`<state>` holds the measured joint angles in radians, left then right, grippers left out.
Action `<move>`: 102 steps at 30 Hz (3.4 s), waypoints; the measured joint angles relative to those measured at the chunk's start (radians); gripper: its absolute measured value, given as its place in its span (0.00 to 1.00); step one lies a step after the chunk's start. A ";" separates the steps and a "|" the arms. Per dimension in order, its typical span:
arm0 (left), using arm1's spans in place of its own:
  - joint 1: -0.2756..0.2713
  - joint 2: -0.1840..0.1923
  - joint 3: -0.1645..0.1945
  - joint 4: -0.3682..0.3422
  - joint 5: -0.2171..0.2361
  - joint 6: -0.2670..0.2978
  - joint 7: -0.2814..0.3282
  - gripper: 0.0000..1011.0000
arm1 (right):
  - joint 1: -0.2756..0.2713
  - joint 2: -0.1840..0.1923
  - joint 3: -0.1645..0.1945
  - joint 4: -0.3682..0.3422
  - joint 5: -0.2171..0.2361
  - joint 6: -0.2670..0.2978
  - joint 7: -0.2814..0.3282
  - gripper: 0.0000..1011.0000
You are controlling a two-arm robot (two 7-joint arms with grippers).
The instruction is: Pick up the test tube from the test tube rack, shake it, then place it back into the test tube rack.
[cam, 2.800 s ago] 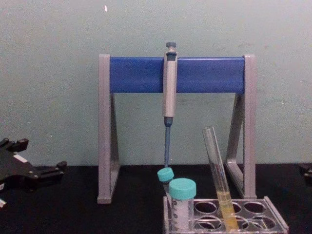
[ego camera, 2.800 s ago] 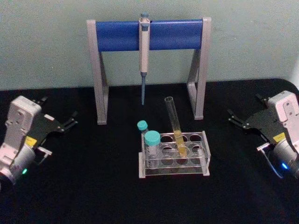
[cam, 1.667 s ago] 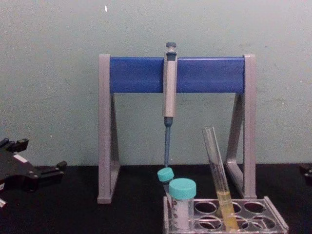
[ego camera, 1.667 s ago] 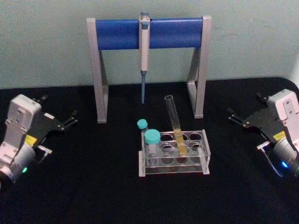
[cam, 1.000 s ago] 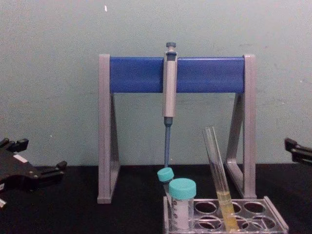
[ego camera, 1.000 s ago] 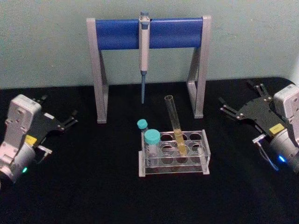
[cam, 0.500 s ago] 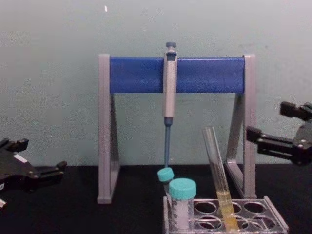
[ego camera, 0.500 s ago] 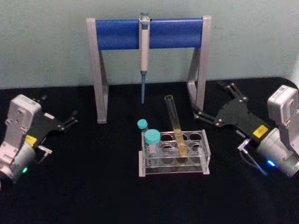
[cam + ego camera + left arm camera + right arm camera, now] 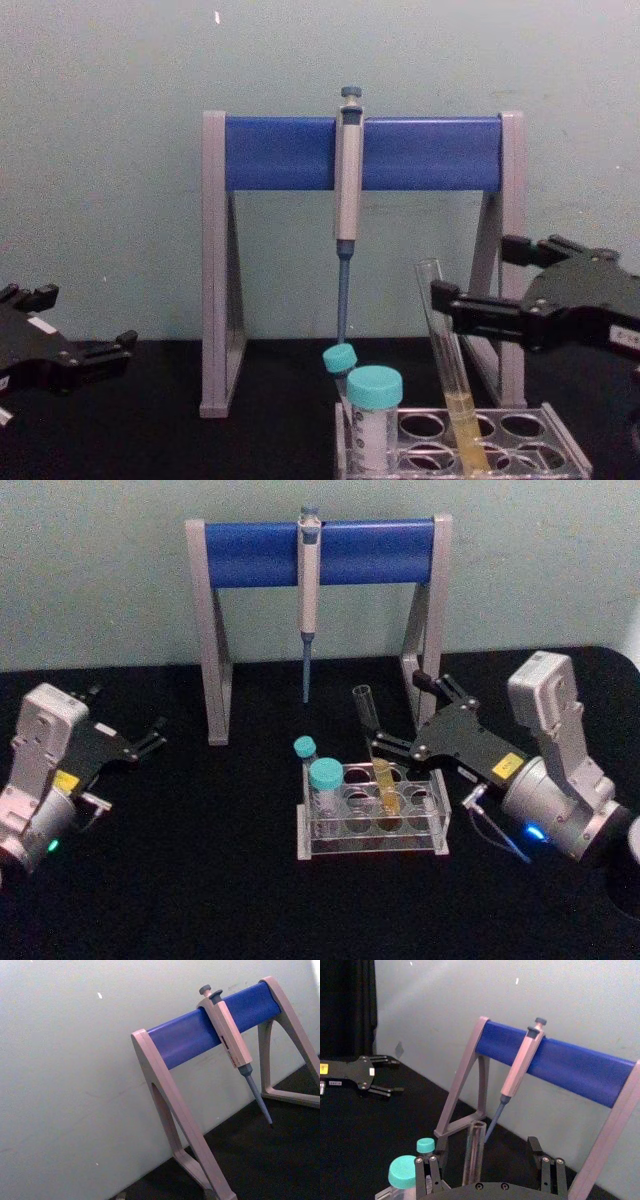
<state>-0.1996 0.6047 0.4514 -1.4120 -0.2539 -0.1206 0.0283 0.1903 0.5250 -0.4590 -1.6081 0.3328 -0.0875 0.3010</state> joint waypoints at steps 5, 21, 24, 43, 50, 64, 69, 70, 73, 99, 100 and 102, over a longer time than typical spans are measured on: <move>0.000 0.000 0.000 0.000 0.000 0.000 0.000 0.99 | 0.001 -0.023 -0.005 -0.001 -0.016 0.047 -0.007 0.99; 0.000 0.000 0.000 0.000 0.000 0.000 0.000 0.99 | 0.022 -0.086 0.001 0.053 -0.037 0.119 0.013 0.99; 0.000 0.000 0.000 0.000 0.000 0.000 0.000 0.99 | 0.026 -0.095 0.003 0.062 -0.039 0.127 0.018 0.99; 0.000 0.000 0.000 0.000 0.000 0.000 0.000 0.99 | 0.027 -0.126 0.036 0.086 -0.034 0.151 0.058 0.99; 0.000 0.000 0.000 0.000 0.000 0.000 0.000 0.99 | 0.027 -0.125 0.034 0.086 -0.035 0.150 0.056 0.99; 0.000 0.000 0.000 0.000 0.000 0.000 0.000 0.99 | 0.027 -0.124 0.032 0.085 -0.035 0.149 0.052 0.72; 0.000 0.000 0.000 0.000 0.000 0.000 0.000 0.99 | 0.027 -0.123 0.031 0.085 -0.035 0.149 0.052 0.56; 0.000 0.000 0.000 0.000 0.000 0.000 0.000 0.99 | 0.027 -0.123 0.031 0.085 -0.035 0.149 0.052 0.52; 0.000 0.000 0.000 0.000 0.000 0.000 0.000 0.99 | 0.027 -0.123 0.031 0.085 -0.035 0.149 0.051 0.41; 0.000 0.000 0.000 0.000 0.000 0.000 0.000 0.99 | 0.017 -0.127 0.049 0.077 -0.038 0.134 0.066 0.21; 0.000 0.000 0.000 0.000 0.000 0.000 0.000 0.99 | 0.015 -0.128 0.053 0.075 -0.038 0.131 0.068 0.21; 0.000 0.000 0.000 0.000 0.000 0.000 0.000 0.99 | 0.009 -0.129 0.064 0.066 -0.033 0.121 0.077 0.21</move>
<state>-0.1995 0.6047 0.4514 -1.4120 -0.2539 -0.1205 0.0283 0.1991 0.3957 -0.3949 -1.5425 0.2993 0.0332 0.3776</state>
